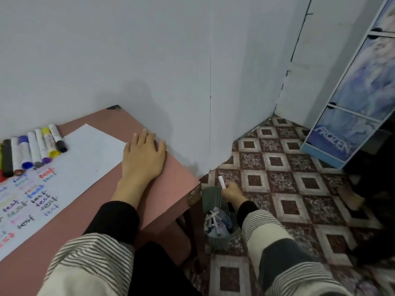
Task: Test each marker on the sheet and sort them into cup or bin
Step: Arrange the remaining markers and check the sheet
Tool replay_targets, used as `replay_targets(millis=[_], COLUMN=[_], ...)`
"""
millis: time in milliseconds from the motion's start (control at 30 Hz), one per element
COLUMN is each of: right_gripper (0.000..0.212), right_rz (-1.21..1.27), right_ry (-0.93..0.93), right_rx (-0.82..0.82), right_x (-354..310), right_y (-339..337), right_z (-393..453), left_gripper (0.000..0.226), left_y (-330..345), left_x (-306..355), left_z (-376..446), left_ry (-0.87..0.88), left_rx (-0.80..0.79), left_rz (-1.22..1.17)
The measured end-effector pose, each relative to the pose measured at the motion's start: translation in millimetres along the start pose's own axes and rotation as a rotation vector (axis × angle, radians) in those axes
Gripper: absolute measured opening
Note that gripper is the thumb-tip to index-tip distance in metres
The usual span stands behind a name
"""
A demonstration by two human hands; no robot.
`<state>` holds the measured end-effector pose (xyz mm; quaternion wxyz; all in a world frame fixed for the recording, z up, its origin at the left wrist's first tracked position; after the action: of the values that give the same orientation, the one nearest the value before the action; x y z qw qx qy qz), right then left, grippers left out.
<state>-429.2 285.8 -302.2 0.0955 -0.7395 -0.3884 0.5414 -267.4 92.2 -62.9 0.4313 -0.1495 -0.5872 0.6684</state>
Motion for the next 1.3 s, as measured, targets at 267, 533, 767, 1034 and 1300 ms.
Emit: replay_targets(millis=[267, 533, 767, 1034, 1300], right_gripper=[0.029, 0.033, 0.022, 0.031, 0.039], right_rz=[-0.018, 0.297, 0.288, -0.199, -0.297], right_ry=[0.093, -0.269, -0.861, -0.992, -0.879], right_rx=[0.055, 0.238, 0.201, 0.014, 0.044], right_x=[24.6, -119.8, -305.6, -370.8, -387.9], right_y=[-0.5, -42.3, -51.0, 92.4, 170.3], right_z=[8.9, -35.5, -147.4, -207.5, -217.2], left_gripper=[0.053, 0.039, 0.031, 0.025, 0.033], left_y=[0.0, -26.8, -90.7, -151.3, -162.4], left_x=[-1.2, -5.9, -78.6, -206.0, -271.4], left_z=[0.3, -6.4, -17.8, -55.5, -71.5], left_ry=[-0.009, -0.092, -0.206, -0.296, -0.244], left_rx=[0.018, 0.140, 0.399, 0.521, 0.409], left_rz=[-0.015, -0.231, -0.268, -0.028, 0.107])
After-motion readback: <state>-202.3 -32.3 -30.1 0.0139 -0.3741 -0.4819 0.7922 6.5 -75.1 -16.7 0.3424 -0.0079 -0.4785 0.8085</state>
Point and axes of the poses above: each hand's wrist, its own z-axis towards the middle knuckle, its own y-axis out of the palm, x = y × z, the point moved 8 cm from there along z, towards the middle knuckle, and after that the axes turned 7 degrees about x, right-handed, at the moved point
